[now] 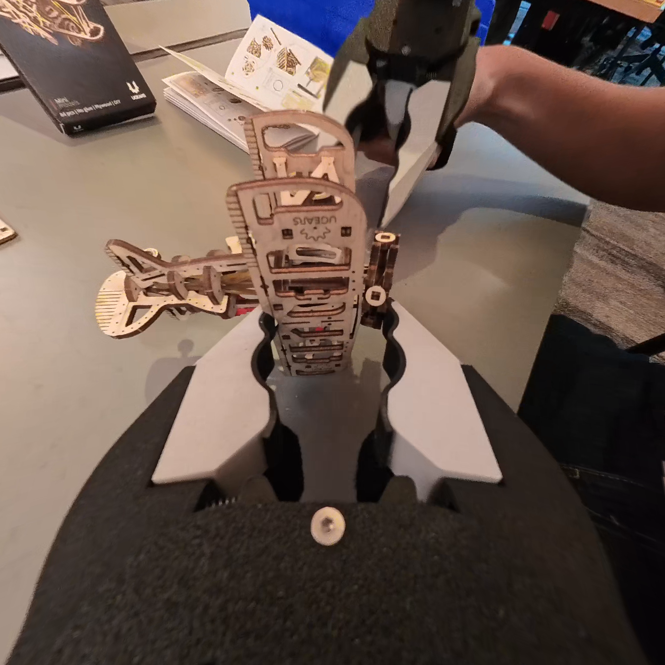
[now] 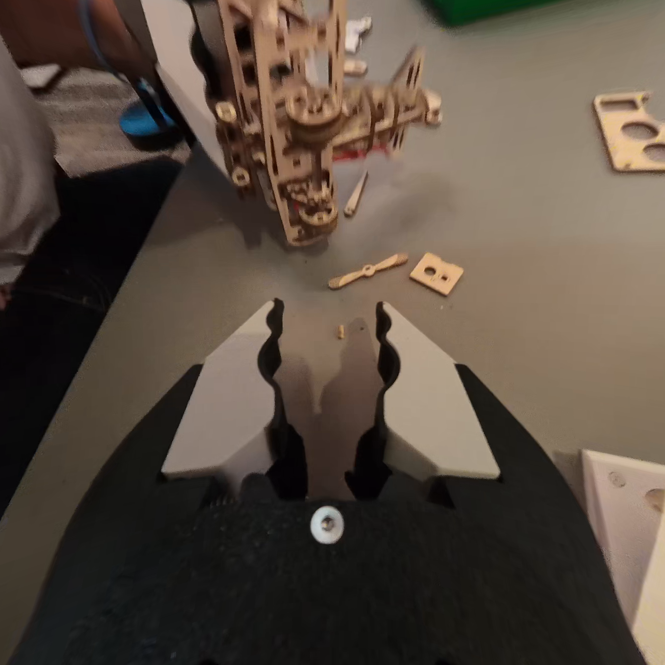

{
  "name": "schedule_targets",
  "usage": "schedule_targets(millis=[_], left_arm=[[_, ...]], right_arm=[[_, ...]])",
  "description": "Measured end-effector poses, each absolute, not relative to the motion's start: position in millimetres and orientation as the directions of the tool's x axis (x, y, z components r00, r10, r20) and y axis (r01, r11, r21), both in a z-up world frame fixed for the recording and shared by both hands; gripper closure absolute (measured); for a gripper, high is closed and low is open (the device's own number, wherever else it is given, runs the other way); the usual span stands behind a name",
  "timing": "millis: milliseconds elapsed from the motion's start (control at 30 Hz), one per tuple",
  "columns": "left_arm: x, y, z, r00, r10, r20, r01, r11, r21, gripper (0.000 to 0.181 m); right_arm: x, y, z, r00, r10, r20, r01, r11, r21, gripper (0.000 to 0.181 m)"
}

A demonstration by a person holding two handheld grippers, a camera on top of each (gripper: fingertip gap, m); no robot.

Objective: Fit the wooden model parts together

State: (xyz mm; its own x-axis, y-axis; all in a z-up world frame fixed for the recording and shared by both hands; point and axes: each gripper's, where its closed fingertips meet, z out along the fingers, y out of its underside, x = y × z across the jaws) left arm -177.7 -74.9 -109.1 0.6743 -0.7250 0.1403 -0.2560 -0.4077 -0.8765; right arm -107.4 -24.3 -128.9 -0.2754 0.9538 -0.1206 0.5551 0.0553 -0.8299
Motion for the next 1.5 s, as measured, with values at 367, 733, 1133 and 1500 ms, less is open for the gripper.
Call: schedule_targets(millis=[367, 733, 1133, 1500], left_arm=[[-183, -101, -95, 0.656, -0.731, -0.188, -0.454, -0.183, -0.872, 0.124], [-171, -108, -88, 0.514, -0.608, -0.605, -0.709, 0.095, -0.698, 0.124], [-166, -108, -81, 0.516, -0.575, -0.635, -0.704, 0.137, -0.696, 0.124], [-165, -110, -36, 0.698, -0.684, -0.210, -0.259, 0.031, -0.965, 0.124]], right_arm=[[-116, -72, -115, -0.191, 0.975, -0.117, 0.418, -0.027, -0.908, 0.129], [-123, -100, -75, -0.223, 0.975, -0.018, 0.212, 0.030, -0.977, 0.116], [-126, -104, -72, -0.245, 0.963, -0.111, 0.206, -0.060, -0.977, 0.125], [-124, -99, -43, -0.222, 0.960, -0.168, 0.121, -0.144, -0.982, 0.139]])
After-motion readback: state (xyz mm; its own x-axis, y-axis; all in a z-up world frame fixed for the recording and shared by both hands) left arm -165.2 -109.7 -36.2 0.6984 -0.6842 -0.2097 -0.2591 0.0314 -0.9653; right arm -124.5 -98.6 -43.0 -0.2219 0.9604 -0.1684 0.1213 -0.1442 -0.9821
